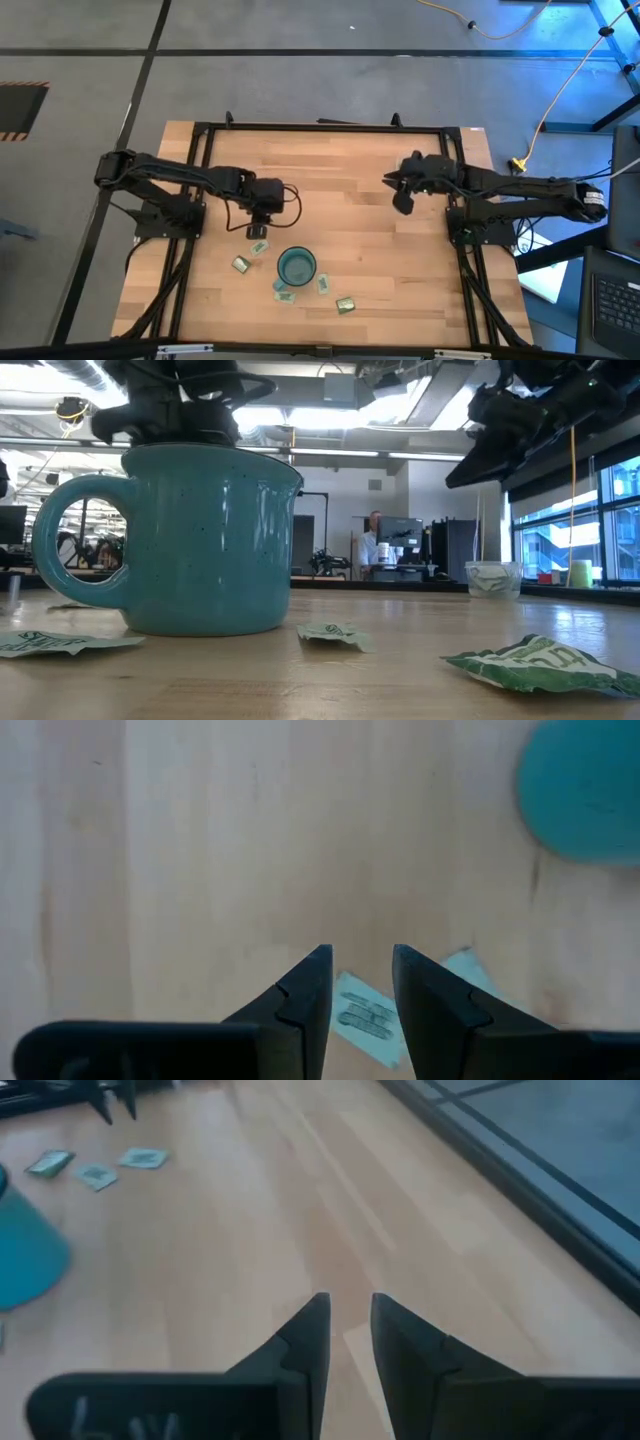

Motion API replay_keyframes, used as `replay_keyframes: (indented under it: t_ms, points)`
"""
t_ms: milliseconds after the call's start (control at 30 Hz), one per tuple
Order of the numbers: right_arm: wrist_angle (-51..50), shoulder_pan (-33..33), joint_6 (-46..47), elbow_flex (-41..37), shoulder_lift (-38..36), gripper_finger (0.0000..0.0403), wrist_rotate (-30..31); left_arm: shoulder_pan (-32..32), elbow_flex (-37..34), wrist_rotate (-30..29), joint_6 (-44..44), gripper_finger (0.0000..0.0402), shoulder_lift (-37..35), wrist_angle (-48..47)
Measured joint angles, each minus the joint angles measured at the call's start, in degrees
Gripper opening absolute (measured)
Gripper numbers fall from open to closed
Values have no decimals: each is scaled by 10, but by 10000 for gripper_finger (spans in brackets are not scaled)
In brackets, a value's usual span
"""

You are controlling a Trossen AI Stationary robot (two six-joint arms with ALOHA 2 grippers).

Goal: Pick and place items into bin
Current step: Put the stevia packet into the transparent bin

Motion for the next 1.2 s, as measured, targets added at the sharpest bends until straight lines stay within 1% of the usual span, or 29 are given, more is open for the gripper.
replay_keyframes:
  t_ms: [167,333,500,567,700,900,1067,1200]
  points:
    - [26,27,1,-17,0,81,0,-34,0,-2,-52,102,0,-31]
    - [59,40,1,-35,0,81,-1,-68,0,-11,-85,102,0,-32]
    - [59,47,16,-35,2,81,-1,-96,0,-21,-108,102,0,-32]
    - [59,50,16,-35,2,81,-1,-107,-3,-34,-117,102,0,-31]
    - [60,55,18,-35,2,81,-1,-119,-43,-66,-134,102,0,-29]
    - [76,54,29,-35,2,81,-1,-120,-120,-69,-162,102,1,36]
    - [85,54,29,-35,2,81,-1,-120,-150,-70,-182,102,1,51]
    - [84,54,28,-35,2,81,-1,-121,-169,-71,-195,93,1,52]
